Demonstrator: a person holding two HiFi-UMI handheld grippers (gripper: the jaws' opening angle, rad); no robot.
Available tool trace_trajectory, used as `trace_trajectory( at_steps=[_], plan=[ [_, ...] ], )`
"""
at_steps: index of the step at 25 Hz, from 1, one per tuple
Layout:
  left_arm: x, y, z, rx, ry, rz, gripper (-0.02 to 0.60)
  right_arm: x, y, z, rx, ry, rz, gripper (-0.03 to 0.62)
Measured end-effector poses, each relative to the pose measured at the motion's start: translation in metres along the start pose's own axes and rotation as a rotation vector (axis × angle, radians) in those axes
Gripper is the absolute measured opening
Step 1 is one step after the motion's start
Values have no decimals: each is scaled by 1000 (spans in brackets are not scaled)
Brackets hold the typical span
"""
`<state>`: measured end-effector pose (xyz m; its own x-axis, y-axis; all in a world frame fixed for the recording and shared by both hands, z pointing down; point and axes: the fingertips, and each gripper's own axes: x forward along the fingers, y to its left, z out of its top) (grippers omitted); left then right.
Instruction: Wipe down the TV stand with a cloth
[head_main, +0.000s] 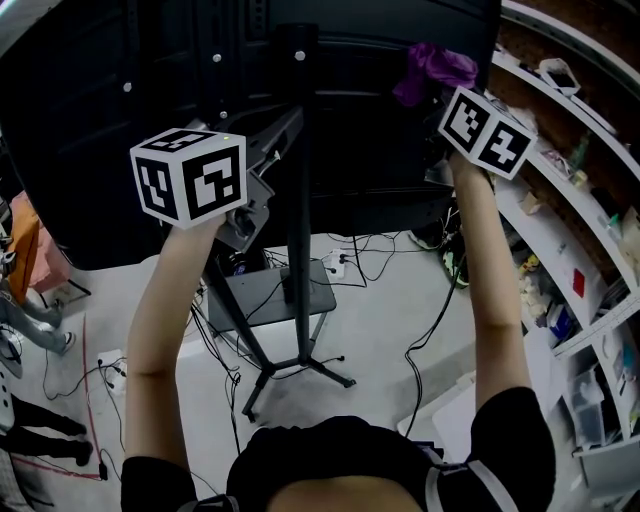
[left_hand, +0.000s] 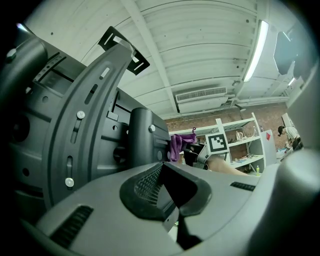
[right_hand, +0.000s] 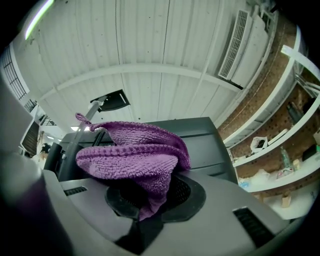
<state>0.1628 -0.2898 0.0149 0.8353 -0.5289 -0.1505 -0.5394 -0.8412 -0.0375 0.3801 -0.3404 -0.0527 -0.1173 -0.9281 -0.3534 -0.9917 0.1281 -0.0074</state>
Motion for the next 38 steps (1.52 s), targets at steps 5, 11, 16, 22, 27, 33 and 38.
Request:
trace_trajectory(
  at_steps=[5,11,16,22,27,33,38],
  plan=[
    [0,2,-1,0,2,4,6,-6,-34,0,35,-5,-68,64],
    [-2,1,2,-4,-2,2,6,-16,-41,-8,79,-2,-85,64],
    [-11,3,1,-3,-1,9,6,-34,-5,-4,106,-43,1,64],
    [-26,11,0,-11,-3,42,6,-40,62,-11,163,-47,167,64],
    [-43,26,-1,-11,1,84,6,-22,105,-41,166,21,248,64],
    [-62,40,0,-7,0,128,6,-6,135,-64,155,50,273,64],
    [-62,43,-2,4,15,130,6,-4,138,-62,130,21,266,64]
  ],
)
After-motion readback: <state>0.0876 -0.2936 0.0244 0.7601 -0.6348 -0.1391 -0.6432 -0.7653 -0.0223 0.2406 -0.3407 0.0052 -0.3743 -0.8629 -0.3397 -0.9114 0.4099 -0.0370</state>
